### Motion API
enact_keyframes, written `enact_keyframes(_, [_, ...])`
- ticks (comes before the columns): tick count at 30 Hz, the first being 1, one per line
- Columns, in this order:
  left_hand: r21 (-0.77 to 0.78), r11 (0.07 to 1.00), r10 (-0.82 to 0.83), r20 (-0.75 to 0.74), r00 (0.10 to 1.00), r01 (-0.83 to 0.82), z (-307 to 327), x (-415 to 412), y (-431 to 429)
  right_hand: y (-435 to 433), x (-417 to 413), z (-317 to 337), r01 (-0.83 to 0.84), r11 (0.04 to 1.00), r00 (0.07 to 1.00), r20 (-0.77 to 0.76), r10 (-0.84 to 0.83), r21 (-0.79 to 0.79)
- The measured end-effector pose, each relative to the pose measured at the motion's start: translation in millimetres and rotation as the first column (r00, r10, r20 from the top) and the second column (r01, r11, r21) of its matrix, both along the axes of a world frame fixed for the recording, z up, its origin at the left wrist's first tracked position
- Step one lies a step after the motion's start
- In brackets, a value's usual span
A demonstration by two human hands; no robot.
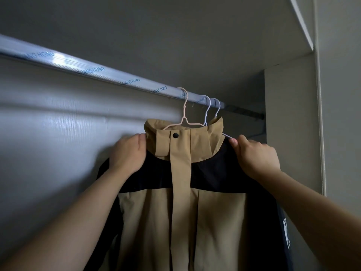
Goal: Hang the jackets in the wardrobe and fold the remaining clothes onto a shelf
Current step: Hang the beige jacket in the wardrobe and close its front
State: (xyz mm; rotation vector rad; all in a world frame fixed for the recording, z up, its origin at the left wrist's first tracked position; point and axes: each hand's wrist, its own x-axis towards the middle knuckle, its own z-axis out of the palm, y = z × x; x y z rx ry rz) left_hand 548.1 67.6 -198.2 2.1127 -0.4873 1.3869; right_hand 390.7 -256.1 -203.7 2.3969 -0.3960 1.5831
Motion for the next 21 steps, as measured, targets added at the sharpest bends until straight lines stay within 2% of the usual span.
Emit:
enact_keyframes(2, [-0.026, 0.993, -0.115, -0.019, 0.993, 0.115, 9.6, -5.2, -10.2, -1.8, -1.7, -6.1, -0.001, 1.000, 1.000, -0.015, 0.001, 0.019])
enact_keyframes(4, [-0.074, 0.988, -0.141, -0.028, 0.990, 0.139, 13.8, -3.8, -12.3, -5.9, -5.1, -10.1, -0.021, 0.999, 1.000, -0.021, 0.022, 0.028])
enact_keyframes(10, [-0.201, 0.972, -0.126, -0.013, 0.992, 0.120, 13.2, -3.3, -12.2, -15.2, -17.6, -2.4, -0.134, 0.990, 0.980, -0.147, 0.138, 0.034])
enact_keyframes(16, [-0.236, 0.970, -0.090, -0.093, 0.992, 0.066, 18.8, -17.9, -20.2, 0.4, -30.6, 5.1, -0.207, 0.977, 0.959, -0.189, 0.212, 0.045])
enact_keyframes(18, [-0.252, 0.965, -0.086, -0.034, 0.996, 0.075, 27.7, -29.2, -27.7, 6.4, -35.5, 4.6, -0.241, 0.970, 0.956, -0.162, 0.244, 0.035])
enact_keyframes(21, [-0.235, 0.961, -0.103, 0.175, 0.979, 0.143, 42.5, -52.3, -33.3, 10.8, -44.2, 2.0, -0.279, 0.960, 0.954, -0.107, 0.280, 0.024])
